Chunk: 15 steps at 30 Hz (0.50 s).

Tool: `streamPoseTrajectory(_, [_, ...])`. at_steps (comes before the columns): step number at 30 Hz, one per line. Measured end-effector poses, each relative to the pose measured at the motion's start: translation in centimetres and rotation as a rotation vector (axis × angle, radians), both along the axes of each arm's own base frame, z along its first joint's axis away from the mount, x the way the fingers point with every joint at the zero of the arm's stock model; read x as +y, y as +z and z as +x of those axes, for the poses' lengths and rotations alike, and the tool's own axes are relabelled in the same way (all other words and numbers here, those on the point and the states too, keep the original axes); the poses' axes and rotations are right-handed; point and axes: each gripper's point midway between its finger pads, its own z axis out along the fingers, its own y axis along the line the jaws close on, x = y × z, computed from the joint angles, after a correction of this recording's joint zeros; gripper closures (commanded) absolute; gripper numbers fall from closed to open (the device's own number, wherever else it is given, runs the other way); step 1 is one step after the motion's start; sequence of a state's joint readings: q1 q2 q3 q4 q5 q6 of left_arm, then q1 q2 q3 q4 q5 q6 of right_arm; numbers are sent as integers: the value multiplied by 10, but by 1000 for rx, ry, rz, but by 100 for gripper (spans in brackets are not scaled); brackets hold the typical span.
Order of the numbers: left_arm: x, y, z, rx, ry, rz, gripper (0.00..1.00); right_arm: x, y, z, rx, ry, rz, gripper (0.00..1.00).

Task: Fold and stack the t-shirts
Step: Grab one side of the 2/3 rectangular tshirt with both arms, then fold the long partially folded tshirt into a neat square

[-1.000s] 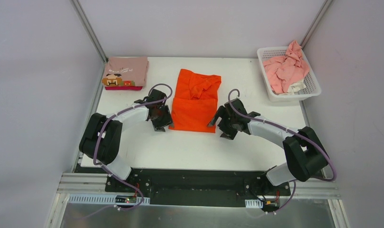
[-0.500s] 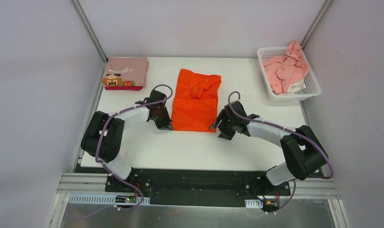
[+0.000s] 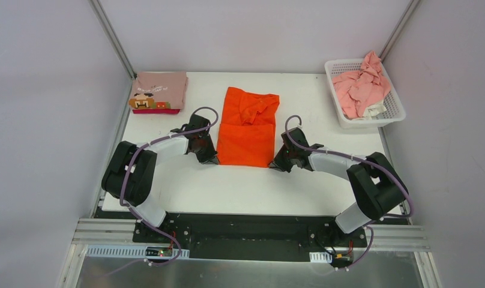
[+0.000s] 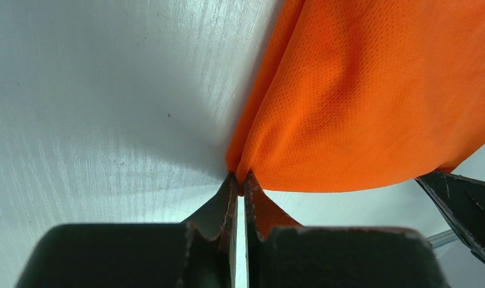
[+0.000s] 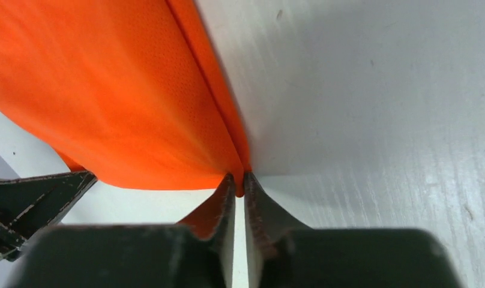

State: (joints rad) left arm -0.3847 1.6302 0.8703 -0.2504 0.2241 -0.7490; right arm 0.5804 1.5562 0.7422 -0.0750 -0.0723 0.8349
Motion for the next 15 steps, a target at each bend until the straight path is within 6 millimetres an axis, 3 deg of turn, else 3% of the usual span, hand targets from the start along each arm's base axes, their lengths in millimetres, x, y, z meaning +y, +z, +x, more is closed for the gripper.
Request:
streamPoseTrajectory(1, [0,0,0,-3,1,3,100,0,-1,1,-1,1,-3,100])
streamPoseTrajectory(8, [9,8,-9,-65,10,49,100,3,2,-4,-3,21,4,100])
streamPoseTrajectory(15, [14,26,-40,-148,1,45,100,17,39,-38,-15,122,79,100])
